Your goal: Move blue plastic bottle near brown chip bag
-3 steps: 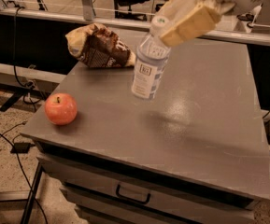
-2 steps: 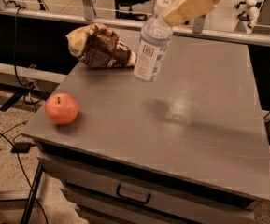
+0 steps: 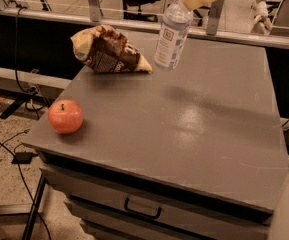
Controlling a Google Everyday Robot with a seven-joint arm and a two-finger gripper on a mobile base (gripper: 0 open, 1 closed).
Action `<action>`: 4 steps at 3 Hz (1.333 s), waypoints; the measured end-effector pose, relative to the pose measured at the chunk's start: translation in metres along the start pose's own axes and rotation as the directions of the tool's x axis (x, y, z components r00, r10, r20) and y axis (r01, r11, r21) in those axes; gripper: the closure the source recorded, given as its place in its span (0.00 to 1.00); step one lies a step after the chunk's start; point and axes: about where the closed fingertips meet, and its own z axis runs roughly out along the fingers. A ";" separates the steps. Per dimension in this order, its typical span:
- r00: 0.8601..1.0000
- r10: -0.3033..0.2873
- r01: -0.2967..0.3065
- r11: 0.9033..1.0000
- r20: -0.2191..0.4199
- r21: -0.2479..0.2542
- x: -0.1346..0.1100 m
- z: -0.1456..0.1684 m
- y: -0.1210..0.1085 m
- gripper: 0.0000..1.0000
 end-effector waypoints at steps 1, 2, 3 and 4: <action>0.994 0.106 -0.105 0.994 -0.019 0.036 0.026 -0.003 -0.017 1.00; 0.977 0.214 -0.214 0.975 -0.010 0.054 0.049 0.003 -0.022 1.00; 0.955 0.296 -0.296 0.953 0.007 0.068 0.061 0.024 -0.027 1.00; 0.944 0.328 -0.329 0.942 0.014 0.069 0.060 0.045 -0.030 1.00</action>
Offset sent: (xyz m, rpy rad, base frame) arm 0.0232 -0.0453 -0.0713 0.0962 0.2219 -0.2854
